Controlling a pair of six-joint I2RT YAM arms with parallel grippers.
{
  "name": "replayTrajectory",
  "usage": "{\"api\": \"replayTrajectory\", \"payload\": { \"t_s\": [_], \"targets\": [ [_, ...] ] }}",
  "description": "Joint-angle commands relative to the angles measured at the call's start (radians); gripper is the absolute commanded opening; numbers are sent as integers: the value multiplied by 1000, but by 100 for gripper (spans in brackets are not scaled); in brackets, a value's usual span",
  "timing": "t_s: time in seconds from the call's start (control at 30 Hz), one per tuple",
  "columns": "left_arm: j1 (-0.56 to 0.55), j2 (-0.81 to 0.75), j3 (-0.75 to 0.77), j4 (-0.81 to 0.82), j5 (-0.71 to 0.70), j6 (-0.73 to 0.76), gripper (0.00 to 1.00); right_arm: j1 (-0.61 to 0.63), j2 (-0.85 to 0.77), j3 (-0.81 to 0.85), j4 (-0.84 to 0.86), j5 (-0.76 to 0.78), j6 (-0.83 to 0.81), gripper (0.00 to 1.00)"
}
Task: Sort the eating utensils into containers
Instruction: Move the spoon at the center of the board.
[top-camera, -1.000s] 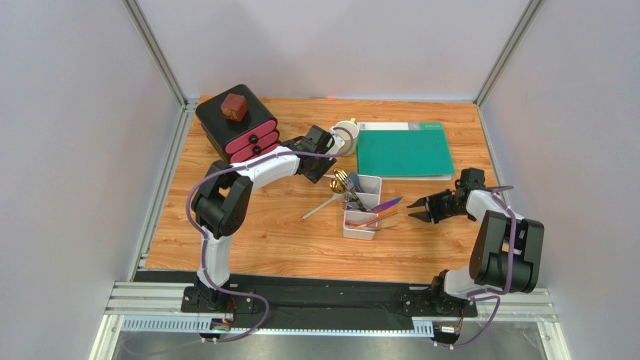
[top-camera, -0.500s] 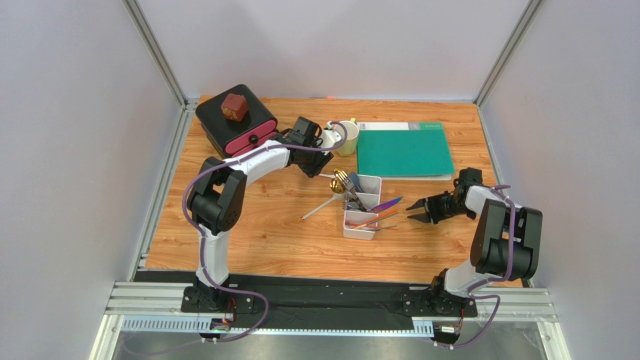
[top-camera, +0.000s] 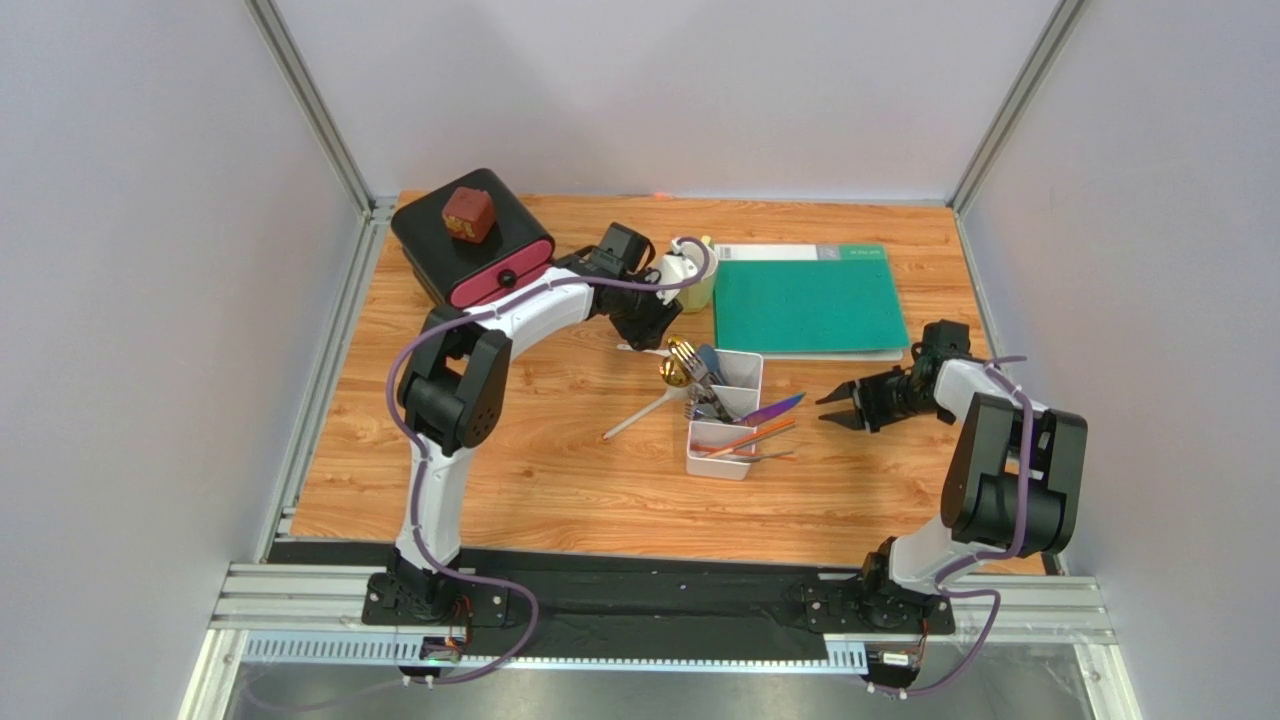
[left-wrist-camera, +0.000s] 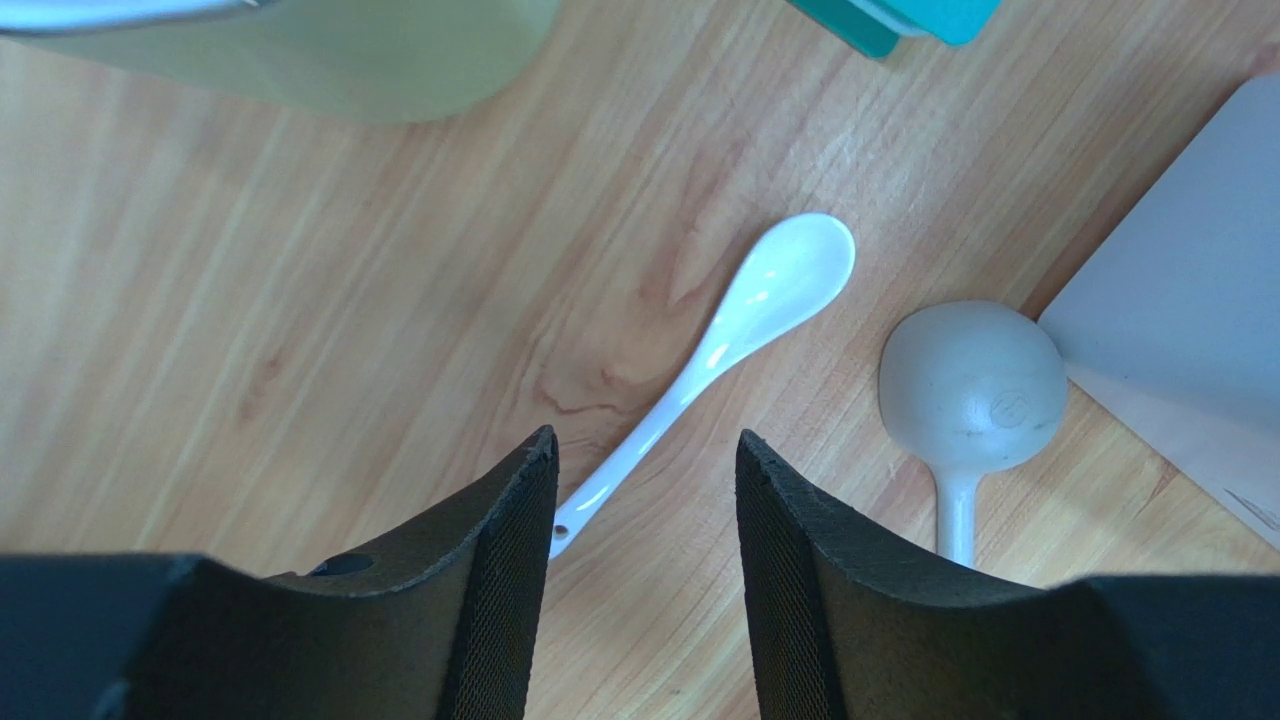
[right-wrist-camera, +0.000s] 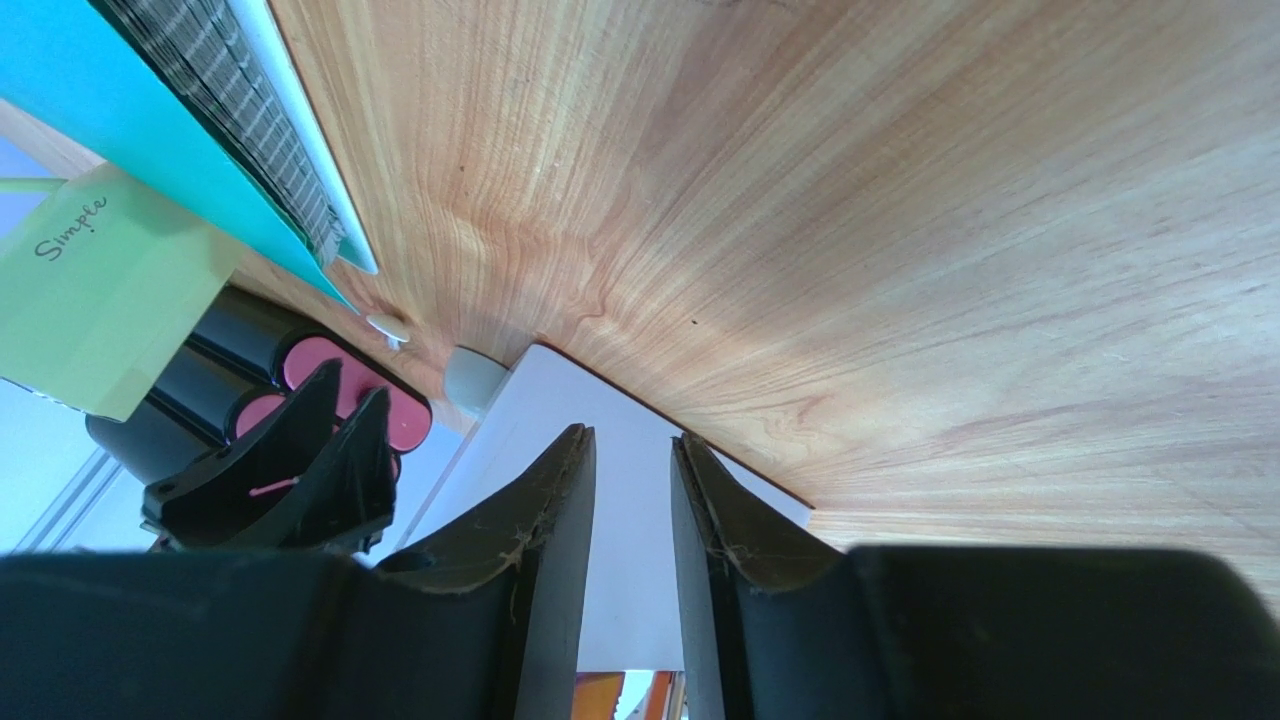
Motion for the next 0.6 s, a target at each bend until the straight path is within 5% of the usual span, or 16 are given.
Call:
{"api": "replayTrajectory", "payload": {
  "t_s": [0.0, 0.57],
  "targets": [
    [2, 21, 25, -29, 41, 30, 53, -3, 8, 37, -26, -14, -2, 30],
    [0, 48, -31, 11, 73, 9, 54, -3, 30, 59, -24, -28, 9, 30]
  ]
}}
